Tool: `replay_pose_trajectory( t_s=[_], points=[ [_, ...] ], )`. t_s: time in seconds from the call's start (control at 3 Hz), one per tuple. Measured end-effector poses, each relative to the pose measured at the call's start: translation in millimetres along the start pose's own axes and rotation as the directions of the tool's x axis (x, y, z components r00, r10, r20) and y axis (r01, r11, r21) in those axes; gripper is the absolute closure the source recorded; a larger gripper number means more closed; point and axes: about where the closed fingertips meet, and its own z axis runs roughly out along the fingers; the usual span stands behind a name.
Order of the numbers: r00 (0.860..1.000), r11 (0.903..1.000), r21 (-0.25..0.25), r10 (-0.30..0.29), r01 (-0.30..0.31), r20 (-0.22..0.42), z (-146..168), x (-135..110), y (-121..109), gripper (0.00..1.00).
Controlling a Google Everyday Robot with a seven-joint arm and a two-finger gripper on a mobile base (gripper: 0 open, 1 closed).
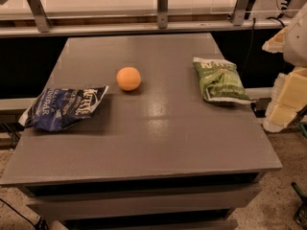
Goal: Pick orange
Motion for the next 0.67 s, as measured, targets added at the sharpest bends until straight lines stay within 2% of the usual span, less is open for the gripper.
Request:
replay_pose_trajectory(
  t_s=[0.33,0.67],
  points=[
    [1.000,1.0000,0.000,0.000,0.000,0.000,0.0,0.0,0.0,0.00],
    [1.000,0.9996,-0.010,-0.027,0.027,-0.007,2.4,-5.9,1.7,0.00]
  ],
)
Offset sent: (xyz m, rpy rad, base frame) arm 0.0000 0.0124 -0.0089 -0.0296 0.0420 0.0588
